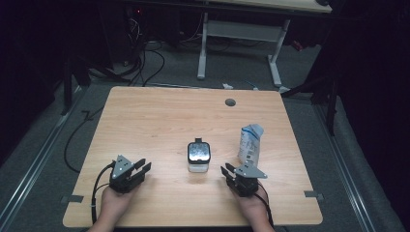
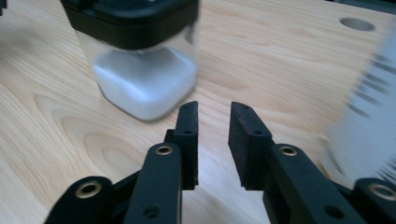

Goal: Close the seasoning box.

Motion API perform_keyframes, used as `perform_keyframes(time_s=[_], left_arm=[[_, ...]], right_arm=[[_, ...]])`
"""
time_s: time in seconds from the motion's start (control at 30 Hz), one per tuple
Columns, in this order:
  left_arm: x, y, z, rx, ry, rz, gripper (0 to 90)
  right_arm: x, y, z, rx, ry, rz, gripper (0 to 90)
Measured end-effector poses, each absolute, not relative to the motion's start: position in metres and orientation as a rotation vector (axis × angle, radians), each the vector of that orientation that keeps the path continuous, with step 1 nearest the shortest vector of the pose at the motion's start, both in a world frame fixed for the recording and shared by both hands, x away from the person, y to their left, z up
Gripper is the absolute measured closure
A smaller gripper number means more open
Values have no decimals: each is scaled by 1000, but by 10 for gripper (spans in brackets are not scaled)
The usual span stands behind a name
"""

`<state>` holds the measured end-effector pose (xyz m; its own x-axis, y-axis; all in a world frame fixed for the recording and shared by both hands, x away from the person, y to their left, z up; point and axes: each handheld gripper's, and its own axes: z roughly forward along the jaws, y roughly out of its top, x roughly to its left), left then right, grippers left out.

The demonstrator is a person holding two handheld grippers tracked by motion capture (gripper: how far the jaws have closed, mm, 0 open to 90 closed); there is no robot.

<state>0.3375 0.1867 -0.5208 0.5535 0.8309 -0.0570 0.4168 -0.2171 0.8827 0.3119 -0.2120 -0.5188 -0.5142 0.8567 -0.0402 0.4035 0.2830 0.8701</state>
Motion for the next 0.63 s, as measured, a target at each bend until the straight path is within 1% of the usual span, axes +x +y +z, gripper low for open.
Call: perform_keyframes(time_s=[0.07, 0.2, 0.27, 0.37, 0.63], left_arm=[[333, 192, -523, 1839, 1036, 580, 592], [320, 205, -523, 1852, 1038, 624, 503], [314, 211, -523, 1862, 1042, 644, 491], [314, 217, -524, 1854, 1071, 608, 478], [316, 214, -524, 1874, 1062, 597, 458]], right_arm=[[307, -223, -520, 1145, 2030, 1173, 680], [293, -243, -516, 1175, 1995, 1187, 607], [283, -252, -515, 1166, 1981, 1166, 584], [274, -262, -517, 1184, 1961, 1154, 563], [275, -263, -519, 1199, 1954, 1148, 536]])
